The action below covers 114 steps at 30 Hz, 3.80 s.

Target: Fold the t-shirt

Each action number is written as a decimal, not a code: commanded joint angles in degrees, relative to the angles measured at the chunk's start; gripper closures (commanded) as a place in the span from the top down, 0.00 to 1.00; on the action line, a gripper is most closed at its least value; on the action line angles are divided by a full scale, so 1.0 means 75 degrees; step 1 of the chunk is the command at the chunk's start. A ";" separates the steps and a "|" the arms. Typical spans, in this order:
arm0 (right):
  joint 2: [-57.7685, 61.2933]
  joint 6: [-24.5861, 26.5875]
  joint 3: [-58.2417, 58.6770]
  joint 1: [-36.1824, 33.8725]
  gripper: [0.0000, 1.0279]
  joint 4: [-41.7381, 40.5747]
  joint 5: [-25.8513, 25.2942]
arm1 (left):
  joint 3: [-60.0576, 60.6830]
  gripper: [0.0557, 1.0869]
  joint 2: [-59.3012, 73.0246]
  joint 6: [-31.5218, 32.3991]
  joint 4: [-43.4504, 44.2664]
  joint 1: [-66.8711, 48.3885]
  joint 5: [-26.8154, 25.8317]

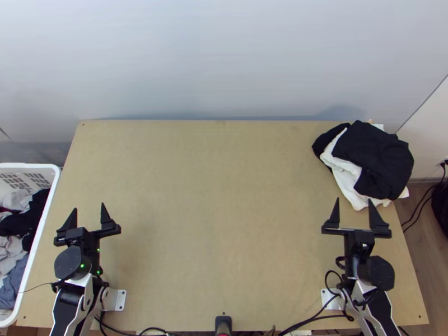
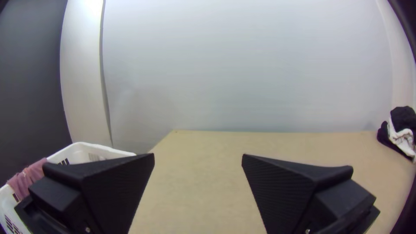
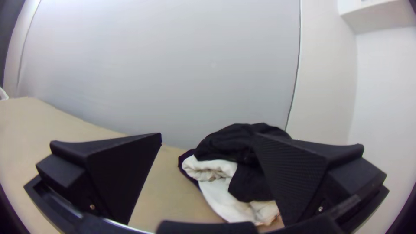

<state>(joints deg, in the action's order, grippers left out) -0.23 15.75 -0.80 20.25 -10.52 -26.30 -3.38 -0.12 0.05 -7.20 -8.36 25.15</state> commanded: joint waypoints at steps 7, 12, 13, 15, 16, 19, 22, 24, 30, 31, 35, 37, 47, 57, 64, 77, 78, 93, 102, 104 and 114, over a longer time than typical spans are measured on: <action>0.2245 0.0736 -0.2155 0.0218 0.96 0.0220 -0.1004 | -0.1073 0.95 0.0895 -0.0464 0.0234 0.0669 0.0116; 0.3710 -0.0764 -0.3995 0.0230 0.96 0.1919 -0.1040 | -0.2058 0.95 0.2149 -0.0406 0.0187 0.1665 0.0092; 0.3980 -0.0998 -0.4323 0.0241 0.96 0.2224 -0.1040 | -0.2374 0.95 0.2594 -0.0394 0.0163 0.1970 0.0081; 0.4566 -0.1408 -0.5015 0.0265 0.96 0.2927 -0.1040 | -0.3030 0.95 0.3555 -0.0218 0.0034 0.2790 -0.0341; 0.4847 -0.1514 -0.5308 0.0300 0.96 0.3231 -0.1040 | -0.3347 0.95 0.4024 -0.0101 -0.0001 0.3306 -0.0716; 0.5327 -0.1854 -0.5882 0.0277 0.96 0.3911 -0.1016 | -0.4378 0.95 0.5395 0.0333 -0.0212 0.5040 -0.1970; 0.5363 -0.2006 -0.6011 0.0288 0.96 0.4110 -0.0946 | -0.5515 0.95 0.6778 0.0602 -0.0669 0.6271 -0.2697; 0.5398 -0.2018 -0.6034 0.0288 0.96 0.4239 -0.0946 | -0.6159 0.95 0.7633 0.0684 -0.0926 0.7091 -0.3224; 0.5363 -0.2053 -0.5929 0.0265 0.96 0.4474 -0.0958 | -0.7436 0.95 0.9789 0.0872 -0.1032 0.8650 -0.3587; 0.5363 -0.2053 -0.5905 0.0253 0.96 0.4509 -0.0958 | -0.7612 0.95 1.0118 0.0942 -0.1044 0.8849 -0.3622; 0.5445 -0.2053 -0.5929 0.0230 0.96 0.4532 -0.0958 | -0.8280 0.95 1.1500 0.1118 -0.1196 0.9458 -0.3868; 0.5515 -0.2053 -0.5952 0.0230 0.96 0.4567 -0.0958 | -0.8456 0.95 1.2086 0.1258 -0.1348 0.9587 -0.3868; 0.5691 -0.2053 -0.6058 0.0159 0.96 0.4954 -0.0958 | -1.0296 0.95 1.5825 0.2149 -0.2204 0.9763 -0.3798; 0.6230 -0.2053 -0.6198 0.0101 0.96 0.4989 -0.0958 | -1.1643 0.95 1.7911 0.2442 -0.1887 0.9552 -0.3165; 0.6617 -0.2065 -0.6280 0.0101 0.96 0.4860 -0.0958 | -1.2101 0.90 1.8602 0.2336 -0.2145 0.9224 -0.2826; 0.6980 -0.2041 -0.6398 0.0112 0.96 0.4802 -0.0969 | -1.2077 0.15 1.8989 0.2043 -0.2286 0.9154 -0.2685; 0.6980 -0.2041 -0.6386 0.0112 0.96 0.4778 -0.0969 | -1.2065 0.04 1.8918 0.1985 -0.2286 0.9154 -0.2685; 0.7718 -0.1971 -0.7698 -0.0204 0.96 0.5388 -0.0969 | -1.2276 0.04 1.4922 0.1961 -0.4231 0.8884 -0.4607; 0.7824 -0.2557 -0.8659 -0.0356 0.96 0.5610 -0.0958 | -1.2288 0.04 1.1711 0.2126 -0.4630 0.7900 -0.5615; 0.7753 -0.2592 -0.8776 -0.0368 0.96 0.5610 -0.0958 | -1.2288 0.04 1.1090 0.2137 -0.4747 0.7419 -0.5615; 0.7050 -0.2533 -0.8765 -0.0427 0.96 0.5610 -0.0969 | -1.1690 0.04 0.9063 0.2981 -0.5192 0.2955 -0.5286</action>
<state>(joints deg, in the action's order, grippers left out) 55.35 -3.20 -65.98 17.58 32.01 -33.45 -94.59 77.93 18.17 -44.73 35.05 -16.32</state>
